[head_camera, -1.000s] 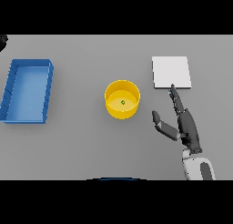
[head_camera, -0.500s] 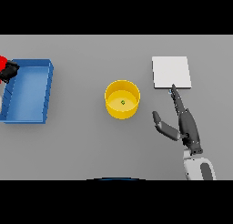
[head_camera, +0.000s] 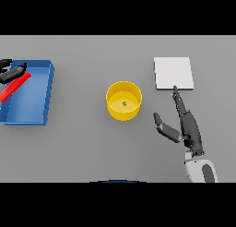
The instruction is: Pick up the red beaker and tilt it to pour out 1 green nut into yellow bowl. Pick up the yellow bowl and place it on the metallic measuring scale.
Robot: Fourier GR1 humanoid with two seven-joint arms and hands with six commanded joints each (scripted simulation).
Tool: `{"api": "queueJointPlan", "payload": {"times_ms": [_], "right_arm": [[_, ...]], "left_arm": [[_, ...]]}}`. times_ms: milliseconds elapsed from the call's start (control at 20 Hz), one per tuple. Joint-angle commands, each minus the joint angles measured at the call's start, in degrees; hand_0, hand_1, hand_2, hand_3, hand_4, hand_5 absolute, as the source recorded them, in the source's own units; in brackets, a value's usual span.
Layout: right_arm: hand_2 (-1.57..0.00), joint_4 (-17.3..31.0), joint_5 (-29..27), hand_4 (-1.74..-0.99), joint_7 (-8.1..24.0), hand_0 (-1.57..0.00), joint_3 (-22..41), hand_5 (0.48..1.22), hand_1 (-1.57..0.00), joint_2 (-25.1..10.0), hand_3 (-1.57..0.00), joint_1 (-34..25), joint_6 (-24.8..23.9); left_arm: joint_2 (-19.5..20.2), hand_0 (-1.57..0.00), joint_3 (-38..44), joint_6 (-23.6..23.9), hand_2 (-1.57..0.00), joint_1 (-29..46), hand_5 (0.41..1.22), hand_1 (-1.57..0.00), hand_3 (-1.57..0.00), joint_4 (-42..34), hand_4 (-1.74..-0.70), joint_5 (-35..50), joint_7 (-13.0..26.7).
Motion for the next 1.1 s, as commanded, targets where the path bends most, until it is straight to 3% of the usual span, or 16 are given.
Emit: {"api": "queueJointPlan", "payload": {"times_ms": [0,150,250,300,400,600,850,1050], "right_arm": [[0.00,-0.07,0.40,-1.157,-0.07,0.00,0.03,0.665,0.00,-0.09,0.00,-0.04,-0.27],[0.00,0.11,1.42,-1.154,0.63,0.00,0.36,0.657,0.00,0.25,0.00,-0.59,-1.01],[0.00,-0.03,3.99,-1.131,4.52,0.00,0.74,0.631,0.00,-0.32,0.00,-1.50,-2.09],[0.00,-0.40,4.96,-1.115,4.64,0.00,1.71,0.638,0.00,-0.96,0.00,-1.72,-1.20],[0.00,-0.58,5.80,-1.080,2.32,0.00,2.90,0.662,0.00,-4.17,0.00,-3.33,2.27],[0.00,1.93,14.96,-1.128,6.88,0.00,6.95,0.637,0.00,-11.39,0.00,-11.39,6.70],[0.00,5.91,25.29,-1.152,4.91,0.00,14.24,0.632,0.00,-17.48,0.00,-21.54,12.61],[0.00,10.86,30.34,-1.164,2.09,0.00,19.53,0.641,0.00,-18.82,0.00,-28.39,16.16]], "left_arm": [[0.06,-0.20,-0.41,0.78,-0.17,-0.16,0.627,-0.18,-0.18,0.41,-0.81,-1.12,-0.14],[-0.01,-0.10,-0.78,2.20,-0.09,-0.48,0.631,-0.09,-0.09,1.23,-0.78,-2.49,-2.35],[-1.02,-0.06,-0.54,3.24,-0.06,-0.50,0.633,-0.06,-0.06,0.47,-0.78,-1.90,-4.39],[-1.50,-0.05,-0.34,3.76,-0.04,-0.60,0.635,-0.05,-0.05,0.16,-0.78,-1.58,-5.27],[-2.32,-0.03,0.15,4.64,-0.03,-0.10,0.652,-0.03,-0.03,-0.96,-0.79,-0.74,-6.80],[-2.61,-0.01,0.61,4.44,-0.01,0.54,0.673,-0.01,-0.01,-2.65,-0.80,0.37,-6.20],[-3.80,0.00,0.24,4.27,0.00,1.17,0.688,0.00,0.00,-2.43,-0.81,0.74,-6.32],[-2.56,0.00,1.01,3.42,0.00,1.63,0.689,0.00,0.00,-2.64,-0.81,1.20,-6.28]]}}
